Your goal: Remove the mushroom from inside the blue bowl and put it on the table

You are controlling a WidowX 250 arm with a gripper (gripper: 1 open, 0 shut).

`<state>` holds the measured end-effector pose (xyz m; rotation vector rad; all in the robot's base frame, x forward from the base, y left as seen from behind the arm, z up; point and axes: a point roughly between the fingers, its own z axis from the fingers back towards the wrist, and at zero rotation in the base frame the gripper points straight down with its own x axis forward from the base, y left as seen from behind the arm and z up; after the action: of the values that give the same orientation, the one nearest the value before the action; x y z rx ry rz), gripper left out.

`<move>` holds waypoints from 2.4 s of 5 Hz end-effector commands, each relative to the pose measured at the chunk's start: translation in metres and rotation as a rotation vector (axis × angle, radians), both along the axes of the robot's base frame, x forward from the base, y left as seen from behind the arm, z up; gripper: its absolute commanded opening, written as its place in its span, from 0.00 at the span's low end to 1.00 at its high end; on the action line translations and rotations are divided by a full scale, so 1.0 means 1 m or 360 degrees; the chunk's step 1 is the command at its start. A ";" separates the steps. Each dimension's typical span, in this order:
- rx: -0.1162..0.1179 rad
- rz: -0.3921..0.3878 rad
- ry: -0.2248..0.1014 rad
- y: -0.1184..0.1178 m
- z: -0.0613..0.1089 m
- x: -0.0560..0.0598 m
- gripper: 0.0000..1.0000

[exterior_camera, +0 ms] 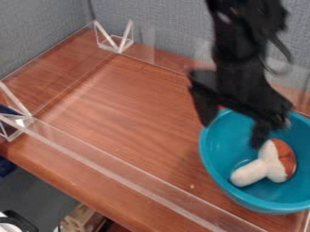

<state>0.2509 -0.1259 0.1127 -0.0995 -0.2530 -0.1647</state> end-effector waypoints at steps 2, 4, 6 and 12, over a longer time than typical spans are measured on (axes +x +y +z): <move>-0.0006 -0.0053 0.0041 -0.030 -0.034 0.007 1.00; 0.0010 -0.0032 0.0088 -0.032 -0.057 0.014 1.00; 0.0023 -0.0017 0.0088 -0.029 -0.063 0.018 0.00; 0.0063 0.0028 0.0068 -0.007 -0.035 0.009 0.00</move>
<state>0.2538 -0.1341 0.0614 -0.0410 -0.1552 -0.1615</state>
